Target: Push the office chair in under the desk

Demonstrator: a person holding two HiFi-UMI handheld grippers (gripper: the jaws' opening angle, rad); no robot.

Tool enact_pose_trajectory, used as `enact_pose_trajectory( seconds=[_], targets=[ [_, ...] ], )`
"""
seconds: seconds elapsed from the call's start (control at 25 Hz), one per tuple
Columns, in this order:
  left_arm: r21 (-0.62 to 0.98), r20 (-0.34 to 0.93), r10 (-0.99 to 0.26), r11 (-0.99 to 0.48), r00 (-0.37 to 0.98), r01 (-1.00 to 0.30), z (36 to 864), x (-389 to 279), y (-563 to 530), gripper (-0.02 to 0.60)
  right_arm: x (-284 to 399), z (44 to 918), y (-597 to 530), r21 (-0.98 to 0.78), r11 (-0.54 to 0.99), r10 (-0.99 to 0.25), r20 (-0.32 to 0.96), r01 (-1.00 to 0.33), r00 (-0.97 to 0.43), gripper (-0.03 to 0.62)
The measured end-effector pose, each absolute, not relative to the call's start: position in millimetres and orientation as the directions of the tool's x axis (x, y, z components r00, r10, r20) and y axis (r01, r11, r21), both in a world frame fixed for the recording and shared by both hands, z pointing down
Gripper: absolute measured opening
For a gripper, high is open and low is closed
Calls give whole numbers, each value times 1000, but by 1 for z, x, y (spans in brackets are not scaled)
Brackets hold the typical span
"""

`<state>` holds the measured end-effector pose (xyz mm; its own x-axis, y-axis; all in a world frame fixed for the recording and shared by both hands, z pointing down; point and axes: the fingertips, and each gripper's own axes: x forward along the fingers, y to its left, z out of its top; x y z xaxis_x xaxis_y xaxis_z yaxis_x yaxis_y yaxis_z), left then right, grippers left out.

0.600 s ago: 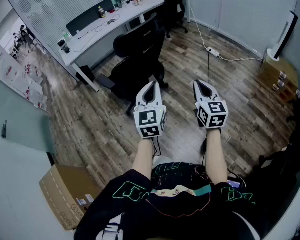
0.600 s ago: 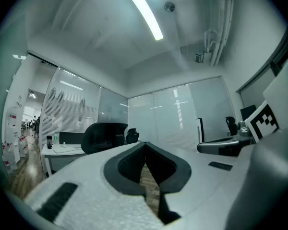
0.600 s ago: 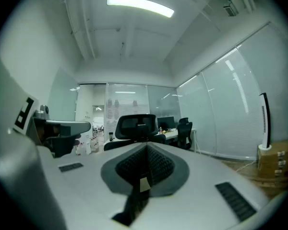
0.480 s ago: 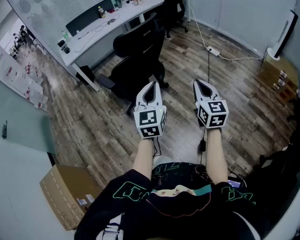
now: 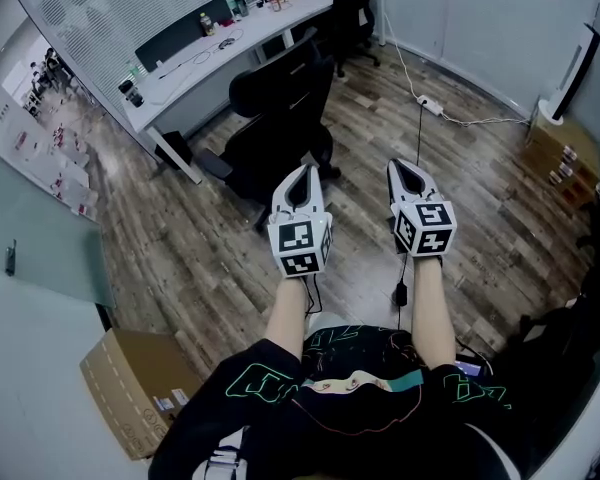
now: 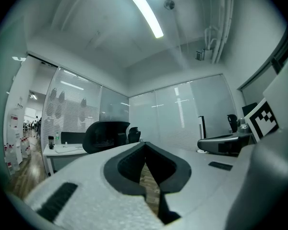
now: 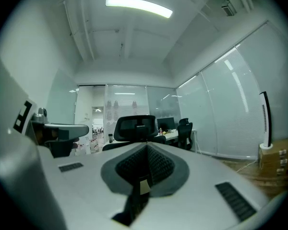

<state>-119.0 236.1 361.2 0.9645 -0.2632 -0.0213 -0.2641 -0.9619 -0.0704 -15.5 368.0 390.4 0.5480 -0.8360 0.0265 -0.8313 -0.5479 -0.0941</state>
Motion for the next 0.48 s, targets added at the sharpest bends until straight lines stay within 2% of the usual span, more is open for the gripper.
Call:
enact_pose_trajectory(
  seconds=[0.48],
  targets=[
    [-103, -11, -309, -946, 951, -308, 359, -114, 214, 9, 2, 384, 345, -111, -515, -856, 3, -850, 517, 5]
  ],
)
